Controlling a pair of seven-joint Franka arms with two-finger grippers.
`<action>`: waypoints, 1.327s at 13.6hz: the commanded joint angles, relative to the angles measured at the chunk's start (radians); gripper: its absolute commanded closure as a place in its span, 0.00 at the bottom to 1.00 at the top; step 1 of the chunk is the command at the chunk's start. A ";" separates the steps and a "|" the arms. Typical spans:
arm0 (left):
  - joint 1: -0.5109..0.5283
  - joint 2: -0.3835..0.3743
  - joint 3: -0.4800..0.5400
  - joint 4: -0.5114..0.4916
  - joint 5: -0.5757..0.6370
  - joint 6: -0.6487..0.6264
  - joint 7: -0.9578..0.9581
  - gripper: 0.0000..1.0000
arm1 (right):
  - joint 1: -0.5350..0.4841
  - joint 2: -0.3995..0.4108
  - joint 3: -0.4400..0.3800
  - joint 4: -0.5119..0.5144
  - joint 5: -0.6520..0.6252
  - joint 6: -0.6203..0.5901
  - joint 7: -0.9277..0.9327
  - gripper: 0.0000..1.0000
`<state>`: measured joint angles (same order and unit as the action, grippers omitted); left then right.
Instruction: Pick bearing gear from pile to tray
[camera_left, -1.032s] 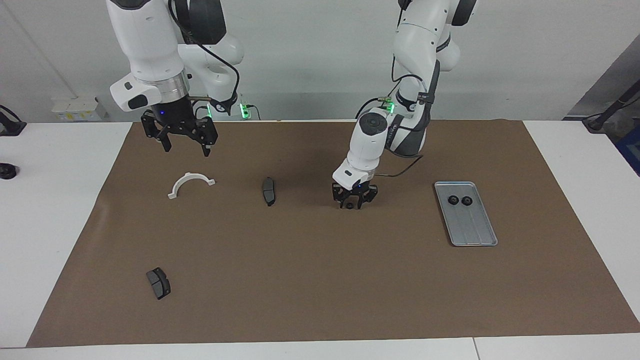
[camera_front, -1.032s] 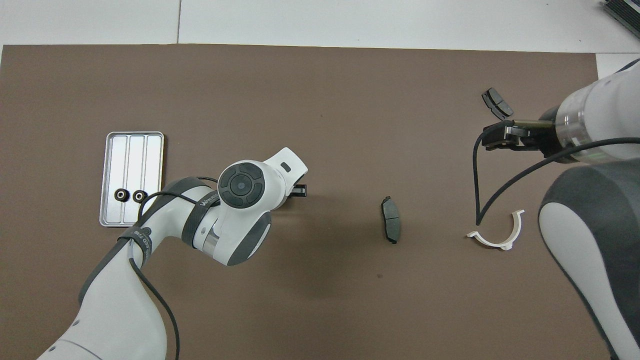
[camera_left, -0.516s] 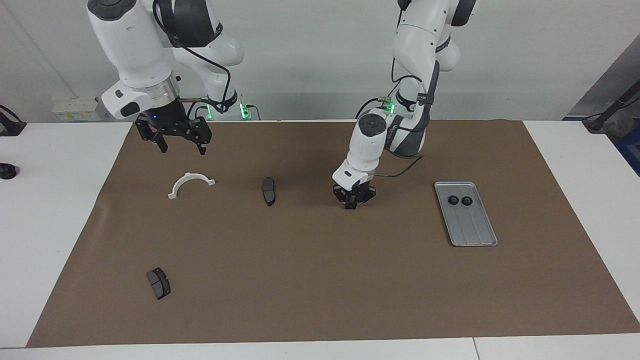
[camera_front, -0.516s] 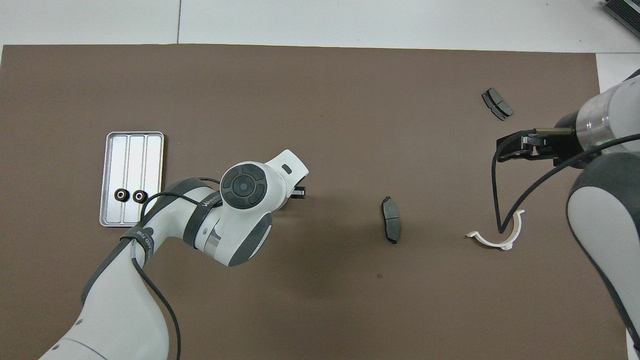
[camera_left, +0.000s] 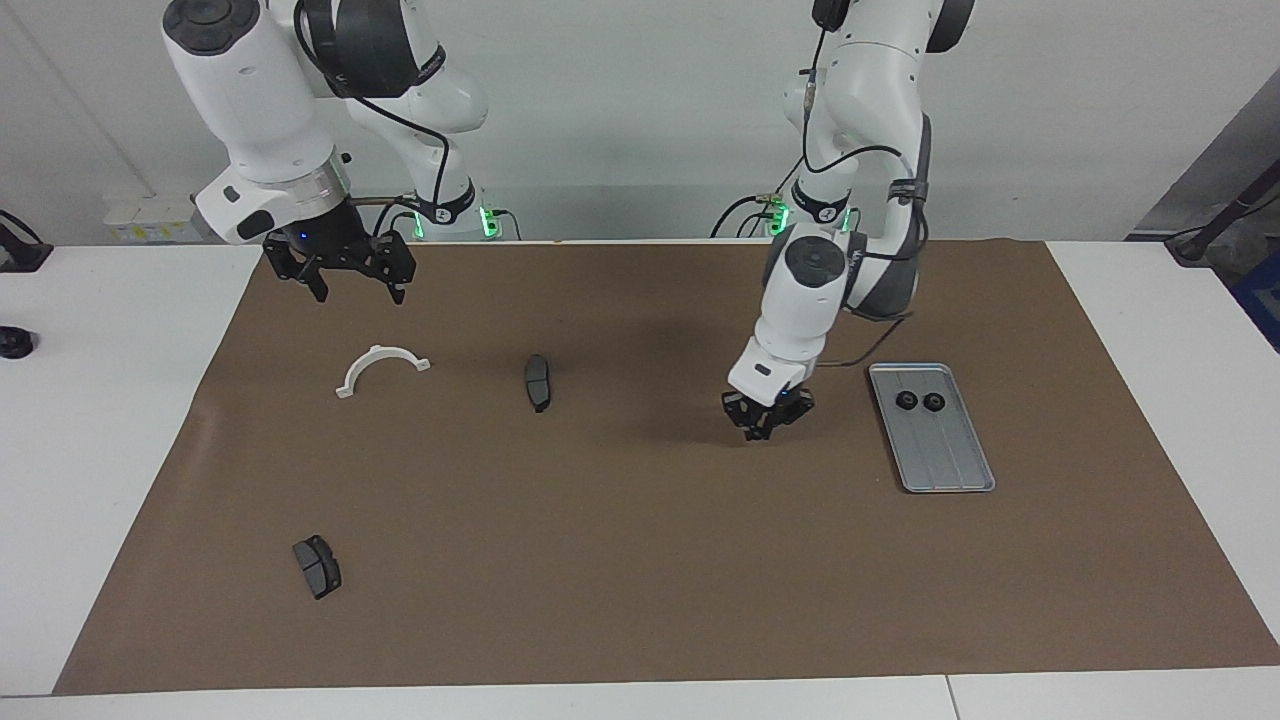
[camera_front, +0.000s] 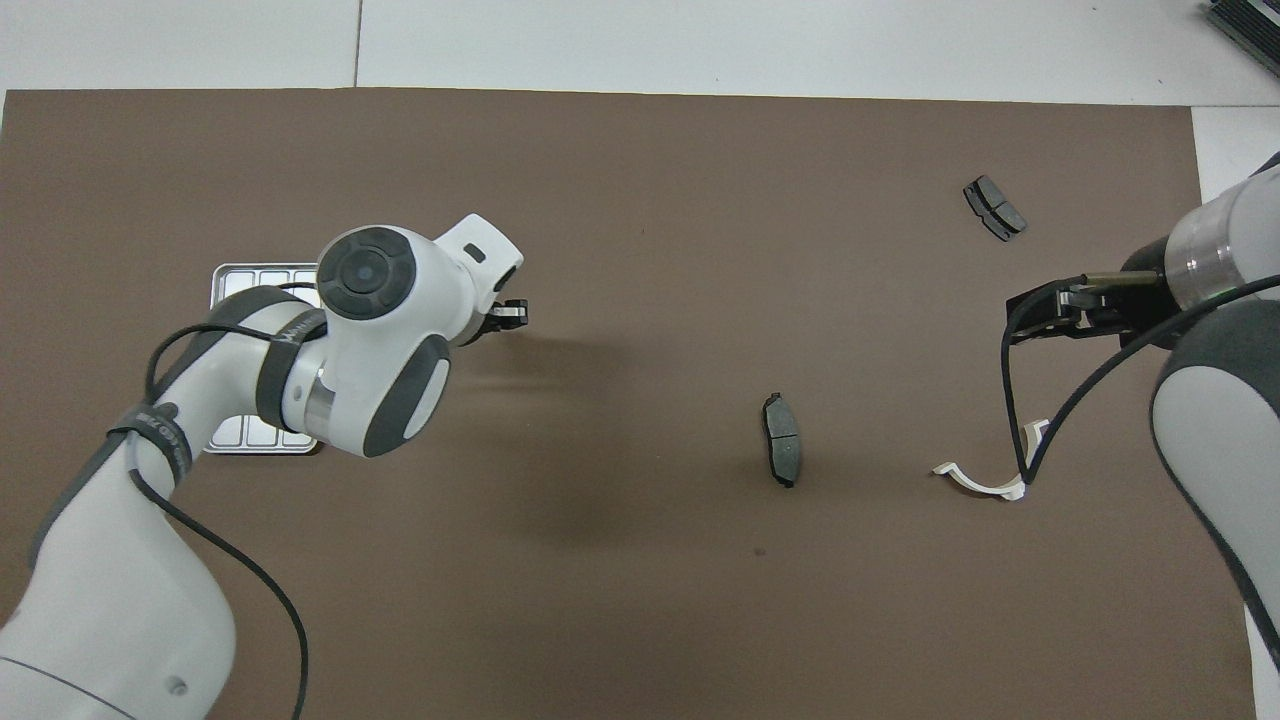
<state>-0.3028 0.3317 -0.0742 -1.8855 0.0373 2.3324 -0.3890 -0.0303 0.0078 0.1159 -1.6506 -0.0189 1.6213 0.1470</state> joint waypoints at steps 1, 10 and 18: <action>0.135 -0.023 -0.012 -0.001 0.016 -0.062 0.129 0.97 | -0.011 -0.031 0.001 -0.031 0.034 -0.005 -0.027 0.00; 0.401 -0.049 -0.010 -0.066 0.012 -0.065 0.519 0.93 | -0.006 -0.026 0.002 -0.020 0.040 0.008 0.008 0.00; 0.384 -0.045 -0.016 0.027 0.004 -0.134 0.507 0.00 | -0.008 -0.028 0.002 -0.020 0.040 0.009 0.006 0.00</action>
<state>0.0919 0.3103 -0.0872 -1.9006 0.0374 2.2603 0.1207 -0.0300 0.0004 0.1160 -1.6507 -0.0047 1.6209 0.1519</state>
